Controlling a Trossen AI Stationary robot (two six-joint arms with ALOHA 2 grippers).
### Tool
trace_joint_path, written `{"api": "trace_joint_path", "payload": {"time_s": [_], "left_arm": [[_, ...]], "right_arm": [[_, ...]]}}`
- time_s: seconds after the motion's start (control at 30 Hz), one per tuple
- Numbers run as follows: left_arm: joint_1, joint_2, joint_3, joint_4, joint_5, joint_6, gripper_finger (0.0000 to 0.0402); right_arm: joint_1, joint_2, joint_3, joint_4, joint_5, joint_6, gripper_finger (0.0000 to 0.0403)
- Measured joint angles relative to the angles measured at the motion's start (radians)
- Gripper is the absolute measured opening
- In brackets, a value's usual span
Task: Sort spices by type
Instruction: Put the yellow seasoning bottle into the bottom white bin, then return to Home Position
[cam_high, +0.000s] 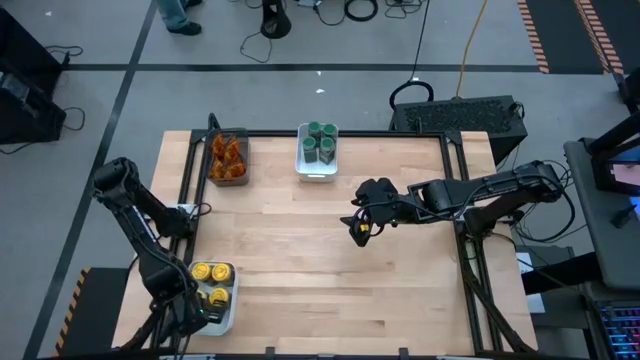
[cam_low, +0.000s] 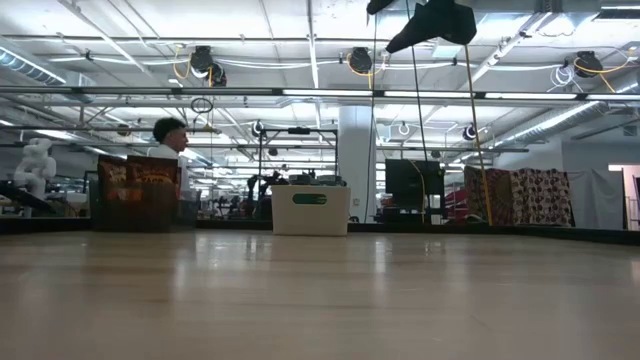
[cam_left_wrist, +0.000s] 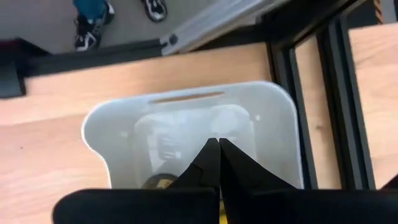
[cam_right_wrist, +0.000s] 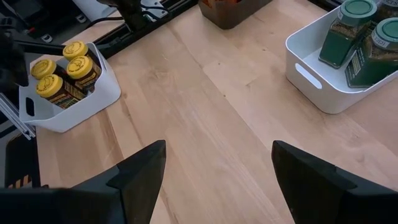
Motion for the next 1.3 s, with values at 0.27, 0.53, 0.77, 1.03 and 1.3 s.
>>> {"api": "trace_joint_path", "payload": {"time_s": [0.27, 0.53, 0.77, 1.03, 1.3], "left_arm": [[-0.007, -0.011, 0.05, -0.064, 0.018, -0.002, 0.0001], [0.002, -0.033, 0.14, -0.218, -0.007, -0.009, 0.0001], [0.112, -0.139, 0.147, -0.255, -0.266, -0.111, 0.0001], [0.369, -0.309, 0.147, -0.034, -0.456, -0.168, 0.0001], [0.704, -0.389, 0.145, 0.203, -0.458, -0.291, 0.0009]], "right_arm": [[0.0, 0.0, 0.0, 0.0, -0.001, 0.008, 0.0277], [0.0, 0.0, 0.0, 0.014, -0.011, 0.004, 0.0277], [0.0, 0.0, 0.0, 0.085, -0.084, -0.052, 0.0277], [-0.023, 0.0, 0.0, 0.192, -0.137, -0.149, 0.0277], [-0.086, 0.0, 0.0, 0.334, -0.187, -0.334, 0.0277]]}}
